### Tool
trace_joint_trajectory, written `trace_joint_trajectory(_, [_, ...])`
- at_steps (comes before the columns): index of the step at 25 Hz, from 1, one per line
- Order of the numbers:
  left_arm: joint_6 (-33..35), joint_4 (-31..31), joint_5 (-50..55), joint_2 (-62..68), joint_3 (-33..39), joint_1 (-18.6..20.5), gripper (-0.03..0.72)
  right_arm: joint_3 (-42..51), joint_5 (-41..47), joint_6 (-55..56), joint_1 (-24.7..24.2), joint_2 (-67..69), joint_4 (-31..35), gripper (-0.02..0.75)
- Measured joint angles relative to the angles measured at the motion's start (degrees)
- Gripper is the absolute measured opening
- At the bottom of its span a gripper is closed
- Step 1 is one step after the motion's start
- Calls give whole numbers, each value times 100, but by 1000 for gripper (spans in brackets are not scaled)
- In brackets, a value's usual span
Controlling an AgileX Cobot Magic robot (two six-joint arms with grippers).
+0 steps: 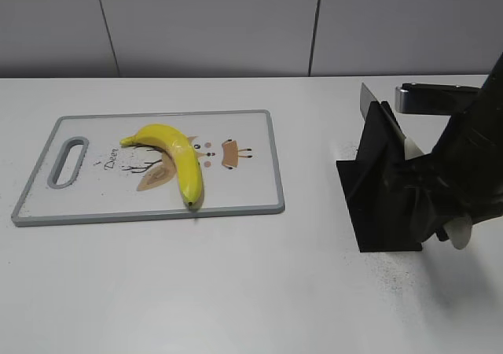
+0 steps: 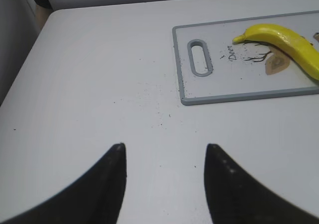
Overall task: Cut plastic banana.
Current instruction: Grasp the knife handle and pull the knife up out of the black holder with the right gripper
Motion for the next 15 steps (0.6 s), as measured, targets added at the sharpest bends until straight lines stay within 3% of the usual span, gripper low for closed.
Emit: trace_joint_trajectory(15, [0, 0, 0, 0, 0, 0, 490, -349, 186, 139, 0, -817, -339, 196])
